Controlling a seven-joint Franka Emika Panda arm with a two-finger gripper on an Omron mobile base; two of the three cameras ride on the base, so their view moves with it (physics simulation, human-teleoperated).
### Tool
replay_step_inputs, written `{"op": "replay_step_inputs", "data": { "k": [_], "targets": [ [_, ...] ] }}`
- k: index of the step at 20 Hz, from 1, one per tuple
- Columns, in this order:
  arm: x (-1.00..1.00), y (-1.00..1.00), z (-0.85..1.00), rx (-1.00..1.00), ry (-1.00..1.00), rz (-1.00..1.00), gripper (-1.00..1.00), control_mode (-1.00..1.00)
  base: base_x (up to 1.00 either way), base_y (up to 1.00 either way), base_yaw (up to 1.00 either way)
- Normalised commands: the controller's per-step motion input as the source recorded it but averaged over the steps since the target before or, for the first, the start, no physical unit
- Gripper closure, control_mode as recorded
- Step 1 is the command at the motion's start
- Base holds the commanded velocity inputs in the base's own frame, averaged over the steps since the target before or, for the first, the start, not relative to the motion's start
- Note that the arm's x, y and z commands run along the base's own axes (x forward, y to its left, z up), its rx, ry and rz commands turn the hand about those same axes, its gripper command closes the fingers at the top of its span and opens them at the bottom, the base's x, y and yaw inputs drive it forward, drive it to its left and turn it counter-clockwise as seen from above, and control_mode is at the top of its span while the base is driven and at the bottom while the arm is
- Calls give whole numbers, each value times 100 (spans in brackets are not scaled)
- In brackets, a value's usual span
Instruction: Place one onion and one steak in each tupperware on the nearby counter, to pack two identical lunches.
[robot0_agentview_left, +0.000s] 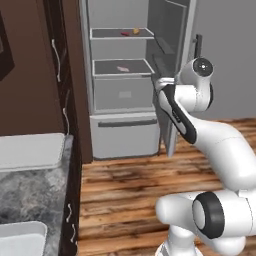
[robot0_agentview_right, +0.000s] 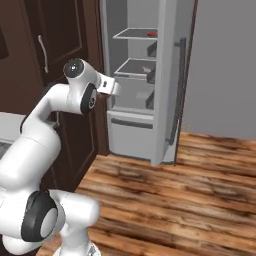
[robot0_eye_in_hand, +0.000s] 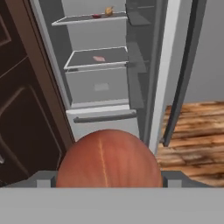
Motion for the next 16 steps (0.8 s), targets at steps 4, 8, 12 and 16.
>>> {"op": "replay_step_inputs", "data": {
  "k": [4,8,12,16],
  "targets": [
    [0,0,0,0,0,0,100,100,-38,-18,30],
    [0,0,0,0,0,0,100,100,-44,0,35],
    [0,0,0,0,0,0,100,100,-50,0,38],
    [0,0,0,0,0,0,100,100,-38,0,41]
  ]
}}
